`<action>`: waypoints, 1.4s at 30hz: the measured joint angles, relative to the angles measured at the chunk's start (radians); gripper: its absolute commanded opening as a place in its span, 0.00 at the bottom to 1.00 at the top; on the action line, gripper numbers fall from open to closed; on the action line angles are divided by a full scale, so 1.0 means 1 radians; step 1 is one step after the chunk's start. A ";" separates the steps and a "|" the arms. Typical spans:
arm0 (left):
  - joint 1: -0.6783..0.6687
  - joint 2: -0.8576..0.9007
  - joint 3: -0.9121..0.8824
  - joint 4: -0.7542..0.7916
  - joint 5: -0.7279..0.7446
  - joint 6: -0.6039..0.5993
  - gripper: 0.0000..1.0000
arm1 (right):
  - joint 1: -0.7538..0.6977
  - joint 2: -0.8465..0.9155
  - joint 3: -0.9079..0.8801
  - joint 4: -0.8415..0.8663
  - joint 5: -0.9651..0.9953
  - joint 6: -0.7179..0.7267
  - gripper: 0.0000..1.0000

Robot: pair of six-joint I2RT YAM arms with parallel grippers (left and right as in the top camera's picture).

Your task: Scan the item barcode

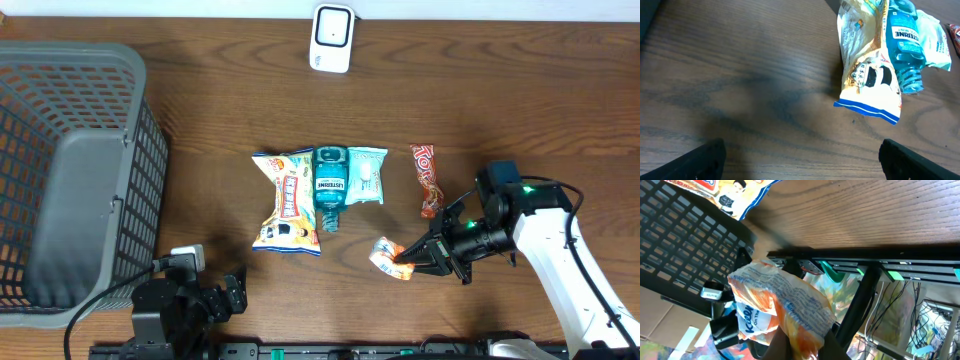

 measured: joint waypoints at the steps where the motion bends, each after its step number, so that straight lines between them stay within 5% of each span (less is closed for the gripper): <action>1: 0.000 0.000 0.000 0.000 0.000 0.000 0.98 | 0.000 0.000 0.000 0.000 -0.001 -0.004 0.01; 42: 0.000 0.000 0.000 0.000 0.000 0.000 0.98 | 0.000 0.000 0.000 0.063 0.012 -0.014 0.01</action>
